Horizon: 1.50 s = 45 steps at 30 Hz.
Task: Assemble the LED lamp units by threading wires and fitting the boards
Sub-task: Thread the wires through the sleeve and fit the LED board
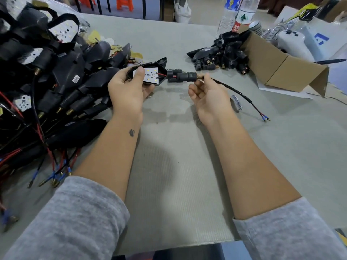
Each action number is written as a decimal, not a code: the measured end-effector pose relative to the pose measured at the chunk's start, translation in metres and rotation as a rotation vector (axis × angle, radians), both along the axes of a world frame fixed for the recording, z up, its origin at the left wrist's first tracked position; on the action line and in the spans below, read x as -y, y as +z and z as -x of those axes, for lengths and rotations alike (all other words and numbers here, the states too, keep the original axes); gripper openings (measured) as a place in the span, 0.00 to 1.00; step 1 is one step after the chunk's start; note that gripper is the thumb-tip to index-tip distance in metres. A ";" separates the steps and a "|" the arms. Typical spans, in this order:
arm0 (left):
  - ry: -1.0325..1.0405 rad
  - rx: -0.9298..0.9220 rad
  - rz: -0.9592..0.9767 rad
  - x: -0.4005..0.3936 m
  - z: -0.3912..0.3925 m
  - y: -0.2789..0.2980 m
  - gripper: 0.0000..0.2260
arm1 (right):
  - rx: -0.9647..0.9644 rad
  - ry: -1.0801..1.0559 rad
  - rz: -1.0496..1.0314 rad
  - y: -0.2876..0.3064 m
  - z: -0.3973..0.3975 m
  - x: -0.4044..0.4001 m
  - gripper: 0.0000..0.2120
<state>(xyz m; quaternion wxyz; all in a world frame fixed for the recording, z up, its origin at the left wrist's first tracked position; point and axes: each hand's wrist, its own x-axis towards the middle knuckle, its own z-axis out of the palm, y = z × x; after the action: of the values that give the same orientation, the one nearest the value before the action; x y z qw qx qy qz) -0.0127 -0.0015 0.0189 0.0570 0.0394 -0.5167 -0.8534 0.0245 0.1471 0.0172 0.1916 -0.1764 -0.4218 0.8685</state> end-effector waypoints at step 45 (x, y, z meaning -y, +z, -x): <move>-0.007 -0.042 -0.025 0.005 0.002 -0.004 0.07 | -0.046 -0.033 -0.207 0.001 -0.009 -0.003 0.05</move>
<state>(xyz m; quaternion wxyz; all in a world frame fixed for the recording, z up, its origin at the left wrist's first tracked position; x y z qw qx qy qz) -0.0147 -0.0065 0.0147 0.0642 0.0206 -0.5047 -0.8607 0.0338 0.1496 0.0179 0.2329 -0.1427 -0.5017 0.8208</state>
